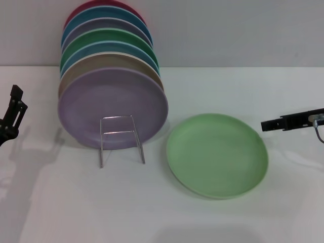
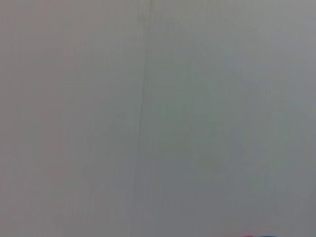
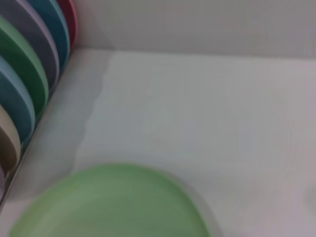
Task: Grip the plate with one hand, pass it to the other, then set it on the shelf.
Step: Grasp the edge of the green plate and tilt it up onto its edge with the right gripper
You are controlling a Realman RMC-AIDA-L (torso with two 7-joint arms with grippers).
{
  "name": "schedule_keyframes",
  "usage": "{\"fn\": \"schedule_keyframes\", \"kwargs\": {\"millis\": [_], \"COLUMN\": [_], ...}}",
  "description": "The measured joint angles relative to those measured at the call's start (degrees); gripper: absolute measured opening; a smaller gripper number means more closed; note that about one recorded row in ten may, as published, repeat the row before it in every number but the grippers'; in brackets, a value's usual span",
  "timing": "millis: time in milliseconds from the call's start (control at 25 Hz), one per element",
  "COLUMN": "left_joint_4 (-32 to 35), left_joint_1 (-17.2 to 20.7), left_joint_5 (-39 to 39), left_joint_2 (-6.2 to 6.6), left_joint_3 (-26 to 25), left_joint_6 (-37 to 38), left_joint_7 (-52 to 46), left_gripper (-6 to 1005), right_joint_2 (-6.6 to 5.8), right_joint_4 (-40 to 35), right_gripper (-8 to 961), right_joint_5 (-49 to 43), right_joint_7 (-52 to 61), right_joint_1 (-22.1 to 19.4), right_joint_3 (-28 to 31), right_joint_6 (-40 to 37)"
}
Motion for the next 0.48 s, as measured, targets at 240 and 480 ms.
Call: {"fn": "schedule_keyframes", "kwargs": {"millis": [240,480], "left_joint_4": [0.00,0.00], "left_joint_1": [-0.13,-0.09], "left_joint_5": [-0.11,-0.05], "left_joint_2": [-0.01,-0.03], "left_joint_3": [-0.06,-0.06], "left_joint_6": [0.05,0.05], "left_joint_7": [0.00,0.00], "left_gripper": [791,789], "right_joint_2": [-1.11,-1.89], "right_joint_4": [-5.14,-11.64], "right_gripper": [568,552], "right_joint_5": [-1.85,-2.97], "right_joint_7": [1.29,1.08], "right_joint_1": [4.65,7.79], "right_joint_3": [3.39,3.45], "right_joint_6": [5.22,3.67]}}
